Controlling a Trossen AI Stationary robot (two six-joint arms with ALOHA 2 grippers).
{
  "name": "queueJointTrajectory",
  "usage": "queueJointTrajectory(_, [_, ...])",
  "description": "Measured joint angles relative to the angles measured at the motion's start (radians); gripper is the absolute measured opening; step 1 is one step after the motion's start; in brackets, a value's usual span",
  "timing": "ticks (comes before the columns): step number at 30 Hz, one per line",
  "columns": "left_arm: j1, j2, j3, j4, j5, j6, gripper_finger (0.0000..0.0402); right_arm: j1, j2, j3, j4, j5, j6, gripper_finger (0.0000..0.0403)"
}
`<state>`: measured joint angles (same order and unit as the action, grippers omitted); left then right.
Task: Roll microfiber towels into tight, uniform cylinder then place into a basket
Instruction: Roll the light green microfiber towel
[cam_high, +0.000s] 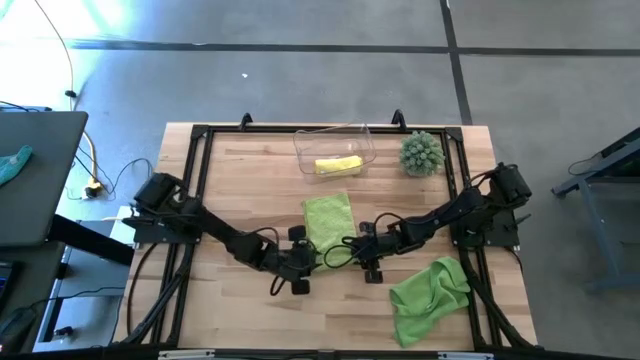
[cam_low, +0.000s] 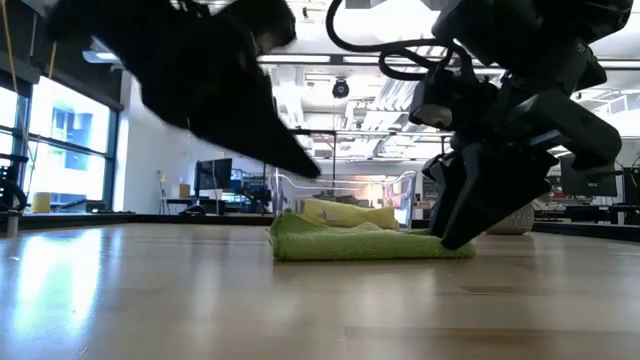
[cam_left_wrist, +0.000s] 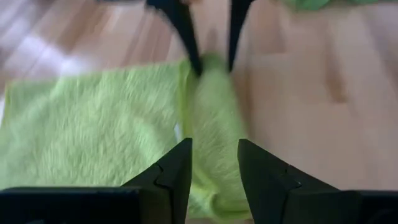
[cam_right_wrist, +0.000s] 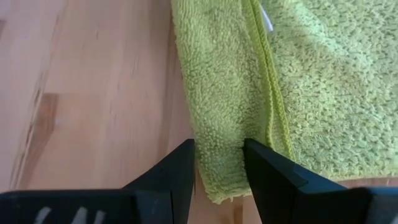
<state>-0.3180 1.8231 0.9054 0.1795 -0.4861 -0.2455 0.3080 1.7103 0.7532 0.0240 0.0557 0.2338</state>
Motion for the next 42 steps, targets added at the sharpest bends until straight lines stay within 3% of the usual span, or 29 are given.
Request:
queueJointTrajectory(11, [-0.012, 0.072, 0.000, 0.086, 0.135, 0.040, 0.0124, 0.000, 0.005, 0.000, 0.019, 0.046, 0.002, 0.0133])
queueJointTrajectory(22, [0.009, 0.142, 0.001, 0.058, 0.067, 0.048, 0.0172, 0.000, 0.041, 0.002, 0.051, 0.048, 0.001, 0.0133])
queueJointTrajectory(25, [0.018, 0.156, 0.002, 0.062, 0.088, 0.021, 0.0176, 0.000, 0.053, 0.004, 0.060, 0.047, 0.001, 0.0133])
queueJointTrajectory(36, [0.023, 0.168, 0.007, 0.014, 0.141, -0.182, 0.0144, 0.000, -0.111, 0.000, -0.187, 0.097, -0.004, 0.0133])
queueJointTrajectory(42, [0.023, 0.170, 0.002, 0.040, 0.130, -0.189, 0.0139, 0.068, -0.140, 0.000, -0.092, 0.093, -0.137, 0.0133])
